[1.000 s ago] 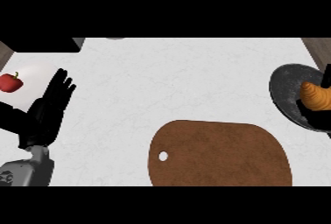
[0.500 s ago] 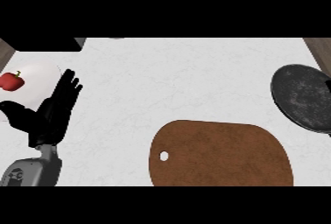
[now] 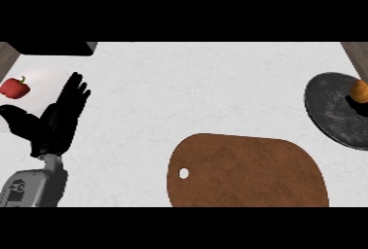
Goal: Pick the croissant from the cutting board and place it in the pan
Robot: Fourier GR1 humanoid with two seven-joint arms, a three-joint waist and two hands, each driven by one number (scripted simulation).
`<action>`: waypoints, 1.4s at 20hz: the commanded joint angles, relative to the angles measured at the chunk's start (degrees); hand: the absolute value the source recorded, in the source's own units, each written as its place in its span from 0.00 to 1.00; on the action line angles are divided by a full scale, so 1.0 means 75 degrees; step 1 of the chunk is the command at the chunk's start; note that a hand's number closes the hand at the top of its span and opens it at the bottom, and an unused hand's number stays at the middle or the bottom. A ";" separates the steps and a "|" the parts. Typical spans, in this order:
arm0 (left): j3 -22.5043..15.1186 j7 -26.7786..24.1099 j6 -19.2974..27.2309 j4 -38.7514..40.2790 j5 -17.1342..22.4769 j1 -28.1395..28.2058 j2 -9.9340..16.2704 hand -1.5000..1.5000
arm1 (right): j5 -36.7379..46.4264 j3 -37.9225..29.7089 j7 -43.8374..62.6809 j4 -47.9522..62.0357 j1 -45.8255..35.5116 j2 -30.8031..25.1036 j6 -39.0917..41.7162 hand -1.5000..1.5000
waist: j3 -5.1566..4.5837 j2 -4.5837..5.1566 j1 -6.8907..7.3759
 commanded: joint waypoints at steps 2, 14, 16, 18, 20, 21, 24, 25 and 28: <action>0.0129 -0.0231 -0.0194 0.0085 0.0050 0.0027 0.0052 0.50 | 0.0710 0.0161 -0.0849 0.2019 -0.0521 0.0281 -0.0988 1.00 | 0.0000 0.0010 0.0038; 0.0163 -0.0055 -0.0294 0.0056 0.0106 0.0033 0.0027 0.50 | -0.0054 -0.0829 -0.1615 0.4422 -0.0972 0.0101 -0.0125 0.00 | 0.0020 0.0064 0.0059; 0.0049 -0.0171 -0.0004 -0.0069 -0.0177 0.0171 -0.0121 0.50 | -0.0477 -0.1217 -0.1781 0.4387 -0.1399 -0.0169 0.0407 0.00 | 0.0018 0.0045 0.0062; 0.0129 -0.0082 -0.0170 -0.0194 -0.0005 0.0257 -0.0024 0.50 | -0.0891 -0.1604 -0.2042 0.4495 -0.1322 -0.0046 0.0501 0.00 | 0.0020 0.0038 0.0071; 0.0143 0.0200 -0.0015 -0.0293 0.0014 0.0096 -0.0087 0.50 | -0.1354 -0.2033 -0.2210 0.4540 -0.1280 -0.0383 0.1025 0.00 | 0.0016 0.0006 -0.0020; -0.0131 -0.0156 -0.0014 -0.0327 -0.0234 0.0484 -0.0242 0.50 | -0.1548 -0.2213 -0.2113 0.4669 -0.1443 -0.0496 0.1412 0.00 | 0.0019 0.0019 0.0040; -0.0175 0.0028 0.0199 -0.0290 -0.0342 0.0183 -0.0334 0.50 | -0.2175 -0.2818 -0.2402 0.4935 -0.1169 -0.1104 0.2414 0.00 | 0.0026 0.0017 -0.0079; 0.0019 -0.0078 -0.0114 -0.0265 -0.0137 0.0439 -0.0097 0.50 | -0.2335 -0.2994 -0.2538 0.5037 -0.0970 -0.1280 0.2577 0.00 | 0.0026 0.0024 -0.0038; -0.0144 0.0255 0.0208 -0.0452 -0.0299 0.0204 -0.0300 0.50 | -0.2620 -0.3210 -0.2699 0.5206 -0.0728 -0.1963 0.3976 0.00 | 0.0026 -0.0006 -0.0084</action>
